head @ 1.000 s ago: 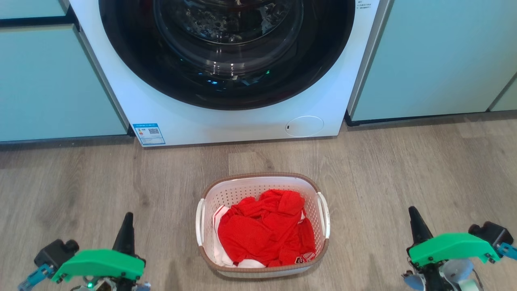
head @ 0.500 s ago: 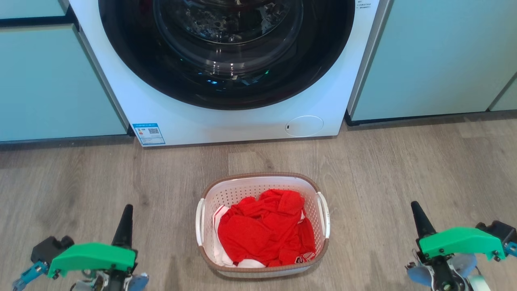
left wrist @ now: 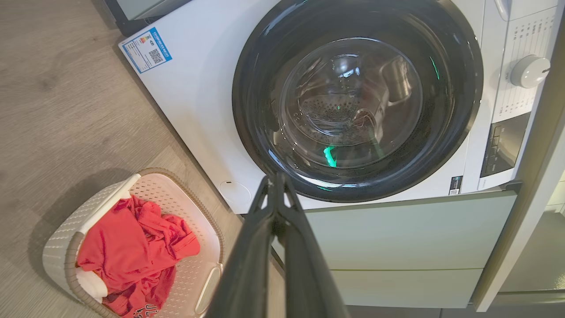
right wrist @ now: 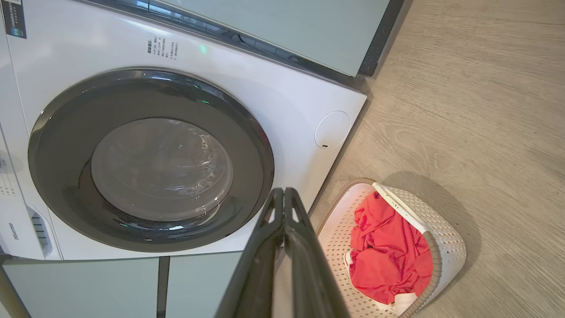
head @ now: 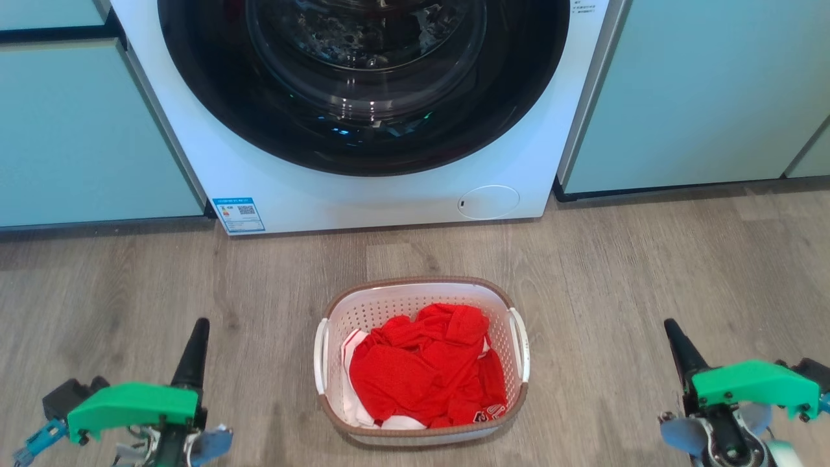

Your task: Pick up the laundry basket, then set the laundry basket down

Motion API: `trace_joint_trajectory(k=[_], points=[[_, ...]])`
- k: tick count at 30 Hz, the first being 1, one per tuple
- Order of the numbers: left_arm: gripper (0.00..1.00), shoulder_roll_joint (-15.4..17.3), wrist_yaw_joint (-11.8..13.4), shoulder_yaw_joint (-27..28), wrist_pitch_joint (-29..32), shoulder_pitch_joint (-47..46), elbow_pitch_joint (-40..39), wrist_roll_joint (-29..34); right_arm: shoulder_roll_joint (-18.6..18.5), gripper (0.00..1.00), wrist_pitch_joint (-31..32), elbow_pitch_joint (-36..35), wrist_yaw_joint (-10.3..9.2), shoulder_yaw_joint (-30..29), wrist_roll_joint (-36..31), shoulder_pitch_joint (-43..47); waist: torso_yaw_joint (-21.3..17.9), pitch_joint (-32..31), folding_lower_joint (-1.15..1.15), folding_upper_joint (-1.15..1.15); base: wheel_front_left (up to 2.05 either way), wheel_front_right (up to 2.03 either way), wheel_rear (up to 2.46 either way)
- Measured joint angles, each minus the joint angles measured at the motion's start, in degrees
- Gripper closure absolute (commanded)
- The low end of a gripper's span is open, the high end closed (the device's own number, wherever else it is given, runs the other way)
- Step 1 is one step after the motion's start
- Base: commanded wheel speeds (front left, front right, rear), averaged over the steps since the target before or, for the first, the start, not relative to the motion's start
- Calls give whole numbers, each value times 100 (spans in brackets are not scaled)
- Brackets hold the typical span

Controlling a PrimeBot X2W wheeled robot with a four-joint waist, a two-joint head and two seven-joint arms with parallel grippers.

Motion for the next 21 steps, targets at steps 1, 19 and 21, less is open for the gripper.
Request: trace_joint_trajectory(k=[1, 19, 21], points=[[100, 0, -2, 5, 21, -28, 9, -66, 0, 100, 7, -1, 0, -10, 66, -19, 0, 0, 0, 0, 0, 0, 0], [100, -4, -151, 182, 298, -232, 46, -1200, 0, 100, 281, -34, 0, -222, 1138, -75, -3, 3, 0, 0, 0, 0, 0], [100, -7, -164, 192, 322, -250, 55, -1324, 0, 100, 321, -35, 0, -252, 1270, -85, -4, 4, 0, 0, 0, 0, 0]])
